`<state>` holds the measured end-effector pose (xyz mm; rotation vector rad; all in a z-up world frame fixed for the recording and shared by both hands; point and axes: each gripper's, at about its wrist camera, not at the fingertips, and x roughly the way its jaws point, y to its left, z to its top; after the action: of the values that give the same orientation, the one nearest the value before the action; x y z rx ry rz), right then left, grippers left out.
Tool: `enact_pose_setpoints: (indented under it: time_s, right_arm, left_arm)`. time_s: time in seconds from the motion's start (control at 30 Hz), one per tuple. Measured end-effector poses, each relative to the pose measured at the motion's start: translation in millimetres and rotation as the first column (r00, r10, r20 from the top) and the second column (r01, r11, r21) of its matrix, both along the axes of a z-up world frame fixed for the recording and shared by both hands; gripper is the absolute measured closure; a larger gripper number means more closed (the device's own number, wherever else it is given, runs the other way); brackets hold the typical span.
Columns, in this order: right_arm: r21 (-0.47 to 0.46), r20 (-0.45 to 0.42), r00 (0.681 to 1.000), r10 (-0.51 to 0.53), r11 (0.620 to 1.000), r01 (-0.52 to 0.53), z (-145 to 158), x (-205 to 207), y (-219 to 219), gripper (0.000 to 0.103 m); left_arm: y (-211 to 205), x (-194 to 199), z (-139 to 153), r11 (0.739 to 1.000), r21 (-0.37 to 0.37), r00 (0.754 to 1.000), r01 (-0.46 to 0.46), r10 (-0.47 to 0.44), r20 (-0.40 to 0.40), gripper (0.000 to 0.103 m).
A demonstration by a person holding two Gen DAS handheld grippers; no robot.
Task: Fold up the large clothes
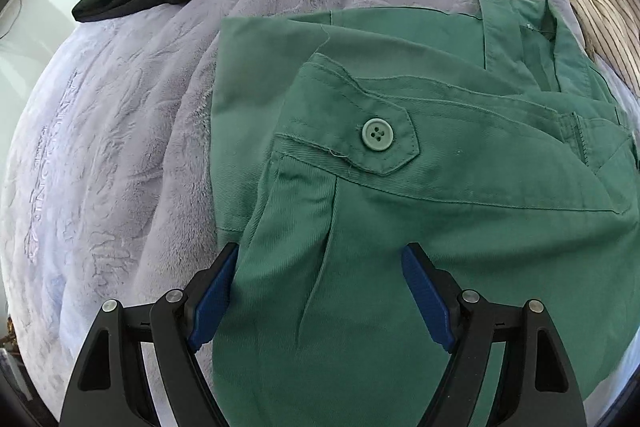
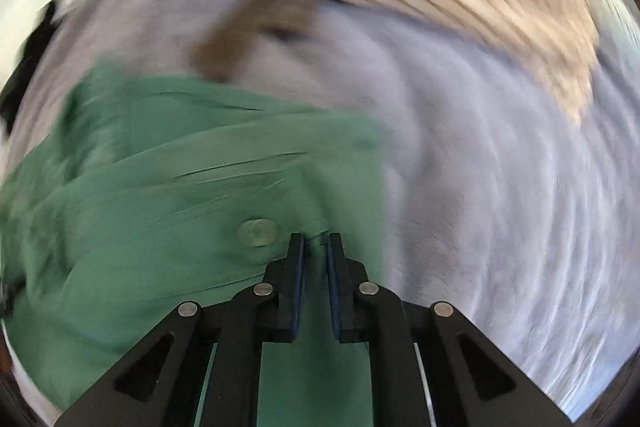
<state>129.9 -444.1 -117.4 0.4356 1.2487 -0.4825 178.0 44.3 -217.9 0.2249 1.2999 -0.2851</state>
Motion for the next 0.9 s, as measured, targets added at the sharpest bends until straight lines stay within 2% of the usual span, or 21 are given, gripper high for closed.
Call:
enact_pose_setpoints:
  time_s: [0.03, 0.07, 0.13, 0.17, 0.23, 0.27, 0.3, 0.37, 0.4, 0.47, 0.53, 0.57, 0.6, 0.7, 0.73, 0.77, 0.8, 0.83, 0.87, 0.9]
  right_arm:
    - [0.031, 0.005, 0.997, -0.080, 0.996, 0.080, -3.5, -6.9, -14.4, 0.091]
    - [0.107, 0.022, 0.985, -0.171, 0.980, 0.168, -6.6, -17.9, -32.1, 0.091]
    - [0.235, 0.060, 0.971, -0.230, 0.949, 0.210, -7.4, -30.7, -46.8, 0.090]
    - [0.265, 0.074, 0.971, -0.228, 0.943, 0.202, -4.8, -34.8, -50.0, 0.088]
    - [0.289, 0.104, 0.979, -0.175, 0.947, 0.139, 2.3, -37.0, -49.2, 0.070]
    - [0.285, 0.115, 0.982, -0.150, 0.952, 0.112, 5.7, -36.5, -47.2, 0.053]
    - [0.274, 0.122, 0.984, -0.127, 0.958, 0.090, 8.6, -35.2, -44.4, 0.043]
    - [0.268, 0.134, 0.986, -0.099, 0.962, 0.061, 12.4, -33.0, -36.9, 0.042]
    - [0.265, 0.125, 0.988, -0.087, 0.963, 0.051, 10.6, -29.4, -33.8, 0.042]
    - [0.251, 0.107, 0.992, -0.065, 0.967, 0.036, 4.7, -26.1, -25.0, 0.042]
    - [0.206, 0.076, 0.996, -0.037, 0.978, 0.020, -0.5, -21.6, -15.6, 0.043]
    - [0.188, 0.058, 0.998, -0.018, 0.982, 0.007, -2.1, -20.7, -12.2, 0.053]
    - [0.174, 0.043, 0.999, 0.005, 0.985, -0.012, -1.4, -19.8, -8.0, 0.069]
    - [0.140, 0.074, 0.997, 0.037, 0.989, -0.047, 14.4, -26.8, 0.0, 0.069]
    - [0.124, 0.091, 0.995, 0.036, 0.991, -0.047, 20.1, -29.9, 0.5, 0.064]
    - [0.114, 0.113, 0.993, 0.033, 0.992, -0.046, 26.1, -32.4, 0.2, 0.038]
    - [0.120, 0.140, 0.990, 0.027, 0.992, -0.044, 30.8, -34.4, -0.7, 0.026]
    - [0.138, 0.163, 0.986, 0.026, 0.989, -0.049, 32.1, -32.8, -1.8, 0.021]
    - [0.162, 0.166, 0.986, 0.027, 0.985, -0.055, 30.1, -29.4, -2.5, 0.021]
    - [0.190, 0.153, 0.988, 0.030, 0.980, -0.059, 25.7, -24.3, -2.4, 0.021]
  left_arm:
    - [0.7, 0.6, 4.6, 1.000, 0.003, 1.000, 0.001, -0.001, 0.003, 0.021]
    - [3.0, 1.3, 12.3, 1.000, -0.011, 1.000, 0.004, -0.004, 0.019, 0.021]
    - [6.9, 6.0, 23.9, 0.999, -0.042, 0.999, 0.006, -0.005, 0.044, 0.021]
    - [7.8, 10.5, 27.2, 0.999, -0.052, 0.999, 0.005, -0.003, 0.047, 0.021]
    - [5.1, 23.6, 28.7, 0.998, -0.067, 0.999, 0.006, -0.003, 0.037, 0.021]
    - [2.1, 28.4, 27.4, 0.998, -0.069, 1.000, 0.009, -0.007, 0.030, 0.021]
    - [-4.2, 34.5, 24.0, 0.997, -0.073, 1.000, 0.019, -0.017, 0.018, 0.021]
    - [-15.2, 39.4, 17.5, 0.997, -0.062, 0.999, 0.038, -0.037, 0.009, 0.021]
    - [-18.4, 41.4, 14.8, 0.997, -0.055, 0.999, 0.046, -0.046, 0.009, 0.032]
    - [-27.7, 40.1, 16.2, 0.996, -0.057, 0.998, 0.064, -0.064, 0.008, 0.067]
    - [-30.0, 35.1, 25.1, 0.997, -0.037, 0.997, 0.066, -0.065, 0.042, 0.086]
    - [-28.7, 34.2, 30.4, 0.997, -0.047, 0.997, 0.067, -0.064, 0.049, 0.087]
    - [-24.1, 32.0, 38.5, 0.995, -0.068, 0.996, 0.069, -0.065, 0.057, 0.087]
    - [-13.6, 31.0, 50.2, 0.992, -0.089, 0.995, 0.087, -0.083, 0.054, 0.087]
    - [-12.7, 30.2, 49.1, 0.992, -0.090, 0.995, 0.093, -0.088, 0.050, 0.086]
    - [-13.4, 31.8, 47.9, 0.992, -0.084, 0.995, 0.094, -0.091, 0.048, 0.086]
    - [-13.9, 31.1, 43.9, 0.992, -0.080, 0.995, 0.094, -0.091, 0.045, 0.086]
    - [-15.5, 33.0, 39.5, 0.993, -0.075, 0.995, 0.090, -0.087, 0.043, 0.086]
    - [-18.3, 34.2, 35.5, 0.994, -0.067, 0.996, 0.083, -0.080, 0.045, 0.084]
    - [-20.3, 33.8, 28.2, 0.996, -0.055, 0.996, 0.076, -0.074, 0.043, 0.064]
